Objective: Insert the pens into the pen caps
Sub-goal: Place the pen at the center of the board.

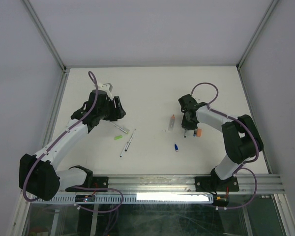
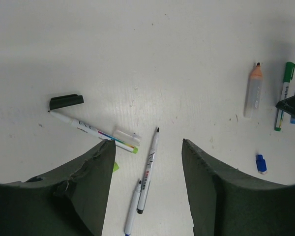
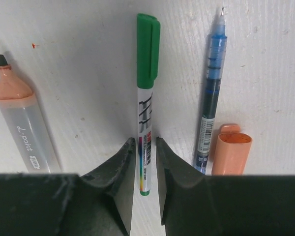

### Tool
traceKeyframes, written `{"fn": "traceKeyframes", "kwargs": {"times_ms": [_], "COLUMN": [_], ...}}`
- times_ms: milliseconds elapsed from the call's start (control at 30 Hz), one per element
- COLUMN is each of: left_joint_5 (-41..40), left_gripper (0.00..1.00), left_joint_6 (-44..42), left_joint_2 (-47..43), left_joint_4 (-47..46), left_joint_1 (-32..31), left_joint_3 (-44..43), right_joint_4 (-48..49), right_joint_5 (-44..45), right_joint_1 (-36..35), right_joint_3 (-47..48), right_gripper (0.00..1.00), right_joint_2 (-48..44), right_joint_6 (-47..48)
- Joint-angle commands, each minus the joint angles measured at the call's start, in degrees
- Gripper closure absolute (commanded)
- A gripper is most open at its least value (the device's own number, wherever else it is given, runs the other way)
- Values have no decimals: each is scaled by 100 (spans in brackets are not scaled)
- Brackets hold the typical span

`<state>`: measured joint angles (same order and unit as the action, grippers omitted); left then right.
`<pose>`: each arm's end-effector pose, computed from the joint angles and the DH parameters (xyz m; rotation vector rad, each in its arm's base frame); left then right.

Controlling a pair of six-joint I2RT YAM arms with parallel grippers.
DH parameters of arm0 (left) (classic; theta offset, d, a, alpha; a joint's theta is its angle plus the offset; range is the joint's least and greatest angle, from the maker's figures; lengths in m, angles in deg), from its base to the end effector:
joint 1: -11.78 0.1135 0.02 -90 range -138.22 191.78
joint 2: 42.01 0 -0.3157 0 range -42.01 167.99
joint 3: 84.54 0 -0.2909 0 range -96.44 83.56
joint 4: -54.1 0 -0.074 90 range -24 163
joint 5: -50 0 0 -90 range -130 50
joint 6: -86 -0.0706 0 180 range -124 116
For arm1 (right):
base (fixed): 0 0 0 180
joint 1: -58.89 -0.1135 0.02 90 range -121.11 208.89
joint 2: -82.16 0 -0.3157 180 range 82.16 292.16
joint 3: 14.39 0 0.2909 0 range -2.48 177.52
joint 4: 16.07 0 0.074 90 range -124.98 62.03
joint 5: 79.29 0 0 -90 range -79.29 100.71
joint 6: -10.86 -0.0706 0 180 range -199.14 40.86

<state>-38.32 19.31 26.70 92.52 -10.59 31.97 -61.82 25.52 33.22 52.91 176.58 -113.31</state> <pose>0.2763 -0.1160 0.2814 -0.0046 2.3724 -0.4264 0.3189 0.1332 0.1597 0.2578 2.7420 -0.1033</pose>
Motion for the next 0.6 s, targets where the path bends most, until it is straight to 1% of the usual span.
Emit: {"fn": "traceKeyframes", "kwargs": {"times_ms": [0, 167, 300, 467, 567], "left_joint_5": [148, 177, 289, 433, 571], "left_gripper": [43, 43, 44, 46, 49], "left_joint_6": [-74, -113, -243, -327, -319], "left_joint_2": [15, 28, 143, 217, 319], "left_joint_4": [-281, -275, -238, -167, 27], "left_joint_1": [139, 178, 189, 174, 43], "left_joint_3": [-73, -80, -108, -51, -111], "right_joint_4": [-119, -254, -111, 224, 446], "right_joint_5": [133, 127, -111, -892, -1492], "right_joint_1": [23, 25, 27, 20, 19], "right_joint_3": [145, 257, 196, -137, -450], "right_gripper": [74, 74, 73, 71, 70], "right_joint_2": [-89, -410, -1021, -1858, -2311], "right_joint_6": [21, 171, 411, 531, 438]}}
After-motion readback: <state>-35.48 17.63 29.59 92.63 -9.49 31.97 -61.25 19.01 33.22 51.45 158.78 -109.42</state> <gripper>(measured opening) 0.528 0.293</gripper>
